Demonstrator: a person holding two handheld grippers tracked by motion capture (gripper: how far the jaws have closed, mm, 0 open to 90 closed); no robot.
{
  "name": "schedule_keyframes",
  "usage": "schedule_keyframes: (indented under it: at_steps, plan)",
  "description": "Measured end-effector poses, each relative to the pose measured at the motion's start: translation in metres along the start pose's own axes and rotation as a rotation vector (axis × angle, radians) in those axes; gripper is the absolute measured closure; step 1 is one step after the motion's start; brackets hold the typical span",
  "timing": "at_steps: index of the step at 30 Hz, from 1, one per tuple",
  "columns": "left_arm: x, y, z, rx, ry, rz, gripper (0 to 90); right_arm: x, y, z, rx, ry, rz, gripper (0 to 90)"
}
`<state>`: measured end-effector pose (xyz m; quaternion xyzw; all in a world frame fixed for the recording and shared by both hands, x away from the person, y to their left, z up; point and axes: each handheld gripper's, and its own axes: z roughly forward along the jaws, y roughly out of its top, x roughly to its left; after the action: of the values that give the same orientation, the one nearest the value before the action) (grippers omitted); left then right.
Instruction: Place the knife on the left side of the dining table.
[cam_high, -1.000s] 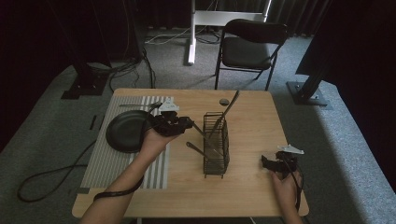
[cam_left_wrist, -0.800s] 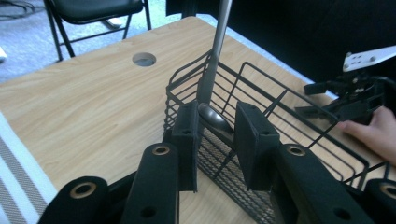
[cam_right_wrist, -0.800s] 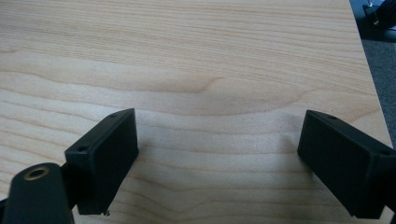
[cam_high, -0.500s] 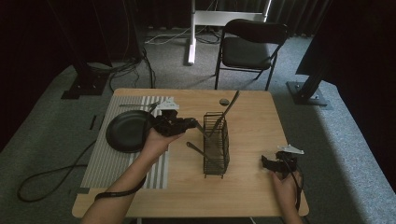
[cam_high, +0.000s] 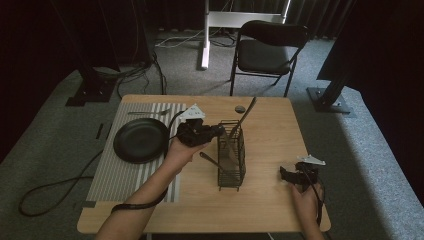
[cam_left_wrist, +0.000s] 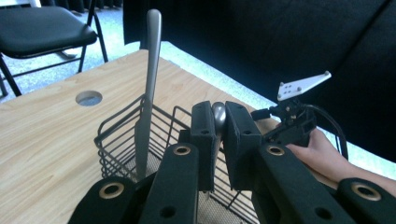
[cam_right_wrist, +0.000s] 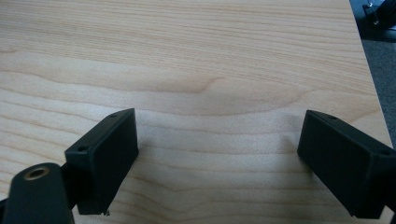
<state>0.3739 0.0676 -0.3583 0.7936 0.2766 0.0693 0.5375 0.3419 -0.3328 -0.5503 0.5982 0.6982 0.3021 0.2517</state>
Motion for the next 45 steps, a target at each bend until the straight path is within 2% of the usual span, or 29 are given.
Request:
schedule_keyframes:
  at_steps: [8,20,25,31,35,44,45]
  plan:
    - [-0.008,0.004,0.008,-0.019,0.001,0.027,83.5,0.0,0.0,0.0,0.0,0.0,0.0,11.4]
    - [-0.011,0.007,0.013,-0.016,0.001,0.033,83.7,0.0,0.0,0.0,-0.001,0.0,0.001,11.5]
    - [-0.01,0.009,0.008,-0.035,-0.018,0.022,83.7,0.0,0.0,0.0,-0.001,0.0,0.001,11.5]
    - [-0.013,0.013,0.002,-0.055,-0.012,0.022,83.7,0.0,0.0,0.0,-0.001,0.0,0.001,11.5]
    - [-0.018,0.021,-0.008,-0.075,-0.02,0.031,83.8,0.0,0.0,0.0,0.0,0.001,-0.002,11.5]
    - [-0.024,0.033,-0.019,-0.11,-0.026,0.034,83.8,0.0,0.0,0.0,-0.001,0.0,0.001,11.5]
    - [-0.026,0.038,-0.022,-0.114,-0.032,0.048,83.8,0.0,0.0,0.0,-0.001,0.001,0.0,11.5]
